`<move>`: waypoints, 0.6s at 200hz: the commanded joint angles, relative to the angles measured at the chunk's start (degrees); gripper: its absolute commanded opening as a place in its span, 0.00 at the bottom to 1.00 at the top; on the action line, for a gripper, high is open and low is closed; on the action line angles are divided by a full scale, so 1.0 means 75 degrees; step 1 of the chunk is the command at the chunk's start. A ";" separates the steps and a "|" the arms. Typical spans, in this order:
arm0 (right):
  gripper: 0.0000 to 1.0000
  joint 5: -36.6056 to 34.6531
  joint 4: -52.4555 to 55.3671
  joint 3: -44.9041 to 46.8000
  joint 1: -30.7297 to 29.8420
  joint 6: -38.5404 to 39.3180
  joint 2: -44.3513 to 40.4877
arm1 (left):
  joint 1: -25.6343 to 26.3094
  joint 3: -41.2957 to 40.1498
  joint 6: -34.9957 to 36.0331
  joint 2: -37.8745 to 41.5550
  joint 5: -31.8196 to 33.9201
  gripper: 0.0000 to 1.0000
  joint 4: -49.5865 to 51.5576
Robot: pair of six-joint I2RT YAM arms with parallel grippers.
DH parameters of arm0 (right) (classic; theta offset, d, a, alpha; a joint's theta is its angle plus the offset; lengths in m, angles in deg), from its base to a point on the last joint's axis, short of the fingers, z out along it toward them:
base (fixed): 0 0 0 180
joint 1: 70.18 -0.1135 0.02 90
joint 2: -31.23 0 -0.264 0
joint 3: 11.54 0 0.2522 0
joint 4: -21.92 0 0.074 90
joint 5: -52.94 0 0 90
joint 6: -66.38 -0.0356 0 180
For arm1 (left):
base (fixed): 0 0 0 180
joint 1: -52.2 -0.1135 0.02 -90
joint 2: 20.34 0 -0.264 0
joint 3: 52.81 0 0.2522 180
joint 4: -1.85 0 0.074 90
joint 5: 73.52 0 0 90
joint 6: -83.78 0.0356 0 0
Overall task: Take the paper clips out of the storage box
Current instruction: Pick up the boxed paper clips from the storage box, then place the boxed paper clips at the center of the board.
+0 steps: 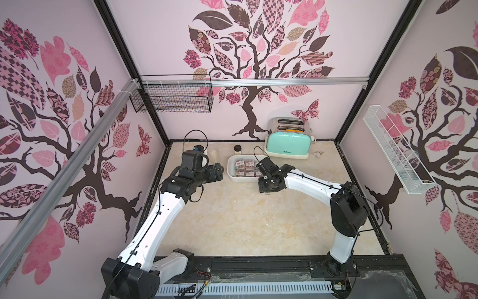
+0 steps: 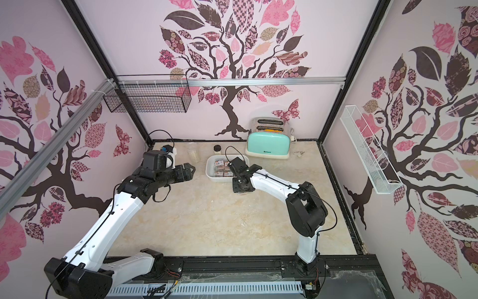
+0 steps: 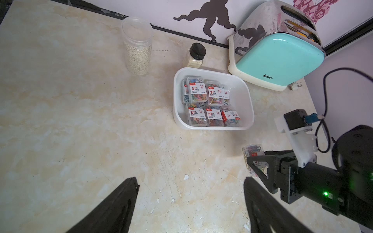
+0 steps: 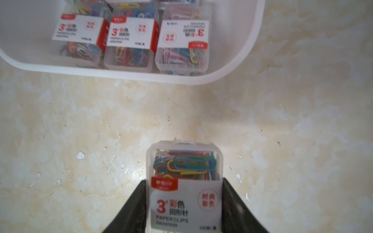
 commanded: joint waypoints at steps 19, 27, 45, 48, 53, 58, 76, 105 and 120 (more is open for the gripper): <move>0.41 -0.0170 -0.0663 0.0528 -0.0168 -0.0607 -0.0421 | 0.0193 -0.0128 0.0021 -0.0020 0.0046 0.88 -0.0115; 0.41 -0.0156 -0.0659 0.0609 -0.0214 -0.0639 -0.0385 | 0.0227 -0.0128 0.0032 -0.0049 0.0055 0.88 -0.0110; 0.41 -0.0137 -0.0786 0.0792 -0.0324 -0.0758 -0.0380 | 0.0265 -0.0127 0.0033 -0.0101 0.0084 0.88 -0.0109; 0.41 -0.0101 -0.0809 0.0802 -0.0350 -0.0787 -0.0379 | 0.0274 -0.0122 0.0033 -0.0107 0.0084 0.88 -0.0113; 0.41 -0.0084 -0.0826 0.0816 -0.0382 -0.0824 -0.0360 | 0.0286 -0.0121 0.0034 -0.0123 0.0065 0.88 -0.0122; 0.41 -0.0094 -0.0816 0.0809 -0.0417 -0.0842 -0.0338 | 0.0306 -0.0115 0.0039 -0.0127 0.0072 0.88 -0.0117; 0.41 -0.0037 -0.0801 0.0833 -0.0489 -0.0937 -0.0273 | 0.0365 -0.0095 0.0033 -0.0168 0.0083 0.88 -0.0140; 0.41 -0.0066 -0.0979 0.1028 -0.0557 -0.0964 -0.0213 | 0.0385 -0.0153 0.0011 -0.0157 0.0084 0.88 -0.0193; 0.42 -0.0120 -0.1018 0.1026 -0.0548 -0.0924 -0.0125 | 0.0395 -0.0164 -0.0002 -0.0150 0.0072 0.88 -0.0188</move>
